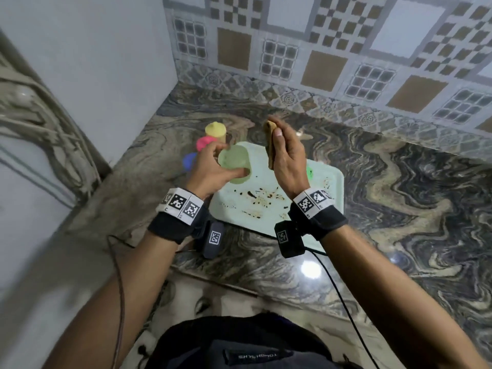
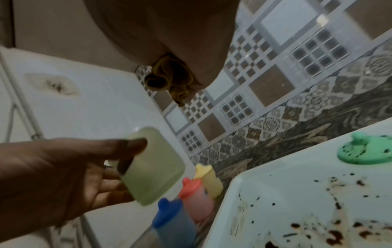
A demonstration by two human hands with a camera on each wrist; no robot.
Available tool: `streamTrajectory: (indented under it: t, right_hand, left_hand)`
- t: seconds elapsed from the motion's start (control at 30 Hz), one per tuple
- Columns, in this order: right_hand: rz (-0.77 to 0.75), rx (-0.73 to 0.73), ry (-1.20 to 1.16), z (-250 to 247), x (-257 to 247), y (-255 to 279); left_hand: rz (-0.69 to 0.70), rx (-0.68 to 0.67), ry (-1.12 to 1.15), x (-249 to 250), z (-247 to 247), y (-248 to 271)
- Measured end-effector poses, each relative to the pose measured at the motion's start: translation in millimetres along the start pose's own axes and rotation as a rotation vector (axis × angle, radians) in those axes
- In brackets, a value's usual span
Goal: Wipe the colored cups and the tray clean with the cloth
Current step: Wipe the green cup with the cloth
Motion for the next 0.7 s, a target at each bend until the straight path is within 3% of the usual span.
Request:
streamTrajectory:
  t: [0.23,0.4,0.5,0.7]
  right_hand:
    - [-0.022,-0.236,0.213,18.6,27.7,9.2]
    - [-0.156,-0.435,0.320,10.5,34.3,14.0]
    - [-0.258,-0.510,0.367,5.8,38.7,11.2]
    - [-0.296,-0.577,0.435,0.6,53.5,4.1]
  left_hand:
    - [-0.255,0.347,-0.037,-79.5,-4.9,27.6]
    - [-0.390,0.518,-0.053,-113.3,-0.3,33.5]
    - [-0.414,0.626,-0.099,-163.2,4.4,8.7]
    - [-0.430,0.729,-0.221,-109.1,1.8,21.1]
Point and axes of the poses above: each hand's wrist, its own y-axis away from the middle knuckle, its own z-axis out of the palm, x = y × z, the point moved 5 cm from there along -y, towards the middle knuckle, and after that the axes turned 4 degrees about -z, right-handed, at the moved point
